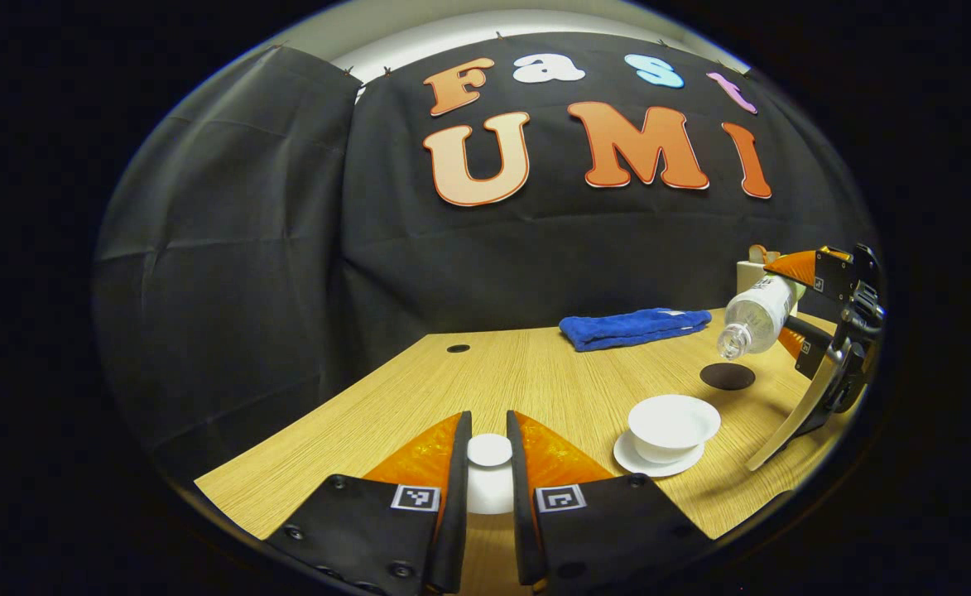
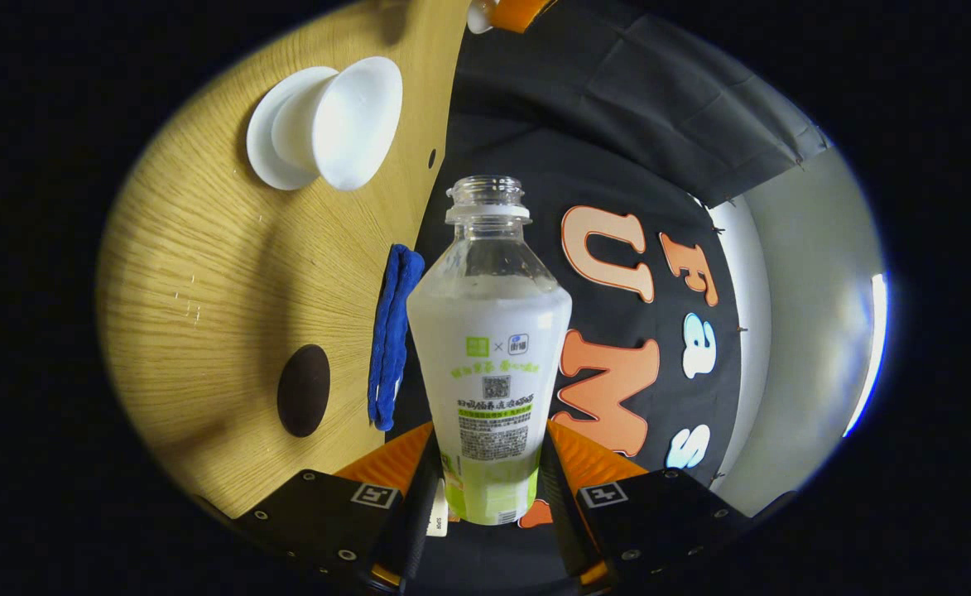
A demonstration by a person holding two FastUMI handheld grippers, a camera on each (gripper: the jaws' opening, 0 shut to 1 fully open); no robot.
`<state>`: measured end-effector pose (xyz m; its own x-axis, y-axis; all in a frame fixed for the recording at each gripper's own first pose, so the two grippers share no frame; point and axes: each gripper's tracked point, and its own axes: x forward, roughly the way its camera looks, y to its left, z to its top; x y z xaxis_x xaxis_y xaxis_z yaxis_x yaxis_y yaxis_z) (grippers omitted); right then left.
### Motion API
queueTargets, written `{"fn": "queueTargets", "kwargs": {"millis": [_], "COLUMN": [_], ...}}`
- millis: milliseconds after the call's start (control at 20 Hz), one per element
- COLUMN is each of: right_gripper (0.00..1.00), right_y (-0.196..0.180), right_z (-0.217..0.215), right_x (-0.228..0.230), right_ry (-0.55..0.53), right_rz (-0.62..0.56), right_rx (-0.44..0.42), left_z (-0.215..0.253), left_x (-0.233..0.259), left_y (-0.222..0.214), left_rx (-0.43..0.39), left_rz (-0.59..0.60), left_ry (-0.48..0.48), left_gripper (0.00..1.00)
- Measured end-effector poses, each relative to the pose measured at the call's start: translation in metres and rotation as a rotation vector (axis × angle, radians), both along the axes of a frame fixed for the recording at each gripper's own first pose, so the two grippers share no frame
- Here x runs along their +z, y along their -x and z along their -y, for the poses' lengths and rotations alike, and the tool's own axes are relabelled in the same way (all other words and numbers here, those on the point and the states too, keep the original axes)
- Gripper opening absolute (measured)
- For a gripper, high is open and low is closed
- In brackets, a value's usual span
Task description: Open the teacup lid with one hand, grasp the water bottle and pour water into the teacup with the other hand; after pouring, place the water bottle on the coaster and then close the teacup lid.
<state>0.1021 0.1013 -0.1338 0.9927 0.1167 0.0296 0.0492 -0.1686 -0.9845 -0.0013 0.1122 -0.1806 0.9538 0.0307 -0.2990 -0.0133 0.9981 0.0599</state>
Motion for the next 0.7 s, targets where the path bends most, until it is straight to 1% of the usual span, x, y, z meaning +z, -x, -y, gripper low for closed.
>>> {"fn": "queueTargets", "kwargs": {"millis": [350,400,450,700], "right_gripper": [0.65,0.62,0.65,0.65], "right_y": [-0.001,-0.002,-0.002,-0.006], "right_z": [-0.005,-0.006,-0.007,-0.01], "right_x": [0.003,0.004,0.002,0.009], "right_ry": [0.03,0.034,0.04,0.055], "right_rz": [0.006,0.007,0.004,0.01], "right_rx": [0.018,0.019,0.019,0.031], "left_z": [-0.002,-0.003,-0.004,-0.008], "left_x": [-0.002,-0.003,-0.003,-0.006], "left_y": [-0.001,0.0,0.0,0.0], "left_rx": [0.0,0.001,0.004,0.008], "left_rz": [0.0,-0.002,-0.004,-0.009], "left_ry": [-0.002,-0.002,0.0,0.009], "left_gripper": [0.28,0.28,0.28,0.28]}}
